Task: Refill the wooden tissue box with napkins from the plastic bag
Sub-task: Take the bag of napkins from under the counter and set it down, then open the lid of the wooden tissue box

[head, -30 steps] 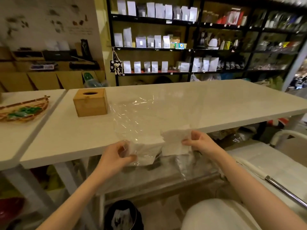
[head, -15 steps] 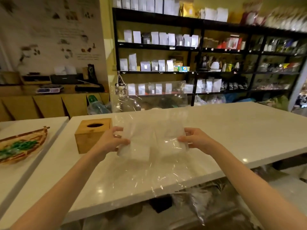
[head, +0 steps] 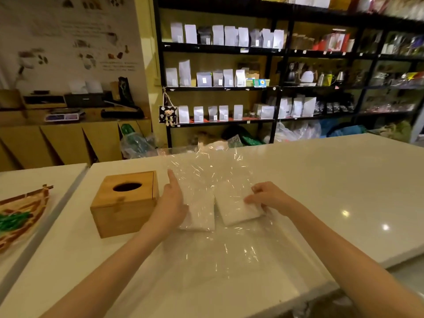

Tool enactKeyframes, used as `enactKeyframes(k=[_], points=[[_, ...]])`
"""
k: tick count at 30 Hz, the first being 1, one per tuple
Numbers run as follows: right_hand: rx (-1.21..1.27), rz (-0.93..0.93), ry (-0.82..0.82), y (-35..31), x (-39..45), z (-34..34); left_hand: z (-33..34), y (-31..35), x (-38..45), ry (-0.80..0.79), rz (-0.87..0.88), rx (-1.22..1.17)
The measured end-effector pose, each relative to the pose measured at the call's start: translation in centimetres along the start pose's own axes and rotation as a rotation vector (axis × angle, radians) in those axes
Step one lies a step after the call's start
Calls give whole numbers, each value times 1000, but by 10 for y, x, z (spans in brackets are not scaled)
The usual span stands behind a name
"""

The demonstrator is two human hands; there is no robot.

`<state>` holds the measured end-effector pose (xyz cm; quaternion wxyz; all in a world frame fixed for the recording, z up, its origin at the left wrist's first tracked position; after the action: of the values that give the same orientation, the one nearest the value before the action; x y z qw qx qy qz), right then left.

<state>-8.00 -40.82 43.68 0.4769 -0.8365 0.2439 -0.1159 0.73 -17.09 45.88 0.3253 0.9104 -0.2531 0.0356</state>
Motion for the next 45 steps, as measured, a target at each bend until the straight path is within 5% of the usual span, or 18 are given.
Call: enactKeyframes(k=[6, 9, 14, 25, 30, 34, 39, 45], points=[[-230, 32, 67, 4, 14, 1, 16, 6, 2, -161, 72, 531], [-363, -138, 95, -5, 14, -3, 26, 15, 6, -123, 235, 636], [-593, -452, -65, -16, 2, 19, 42, 16, -2, -74, 377, 383], [-662, -523, -159, -20, 8, 26, 43, 5, -11, -198, 210, 66], [-580, -629, -92, -82, 9, 28, -34, 18, -16, -26, 327, -33], [-386, -789, -157, -146, -11, 75, -111, -16, -9, 158, 190, -19], [-471, -851, -375, -181, -22, 160, -127, -89, -6, -56, -100, 97], [-723, -889, -398, -170, -6, 195, -119, -121, -2, -116, -147, 178]])
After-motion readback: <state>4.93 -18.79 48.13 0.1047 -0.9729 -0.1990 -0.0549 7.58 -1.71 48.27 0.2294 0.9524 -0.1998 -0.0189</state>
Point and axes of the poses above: each hand's wrist, its own x-axis towards the middle knuckle, its own z-axis out of the palm, y = z × x, the point moved 7 cm from there along x, towards the middle knuckle, and after that the axes turned 6 degrees about y, right-handed, at the moved point
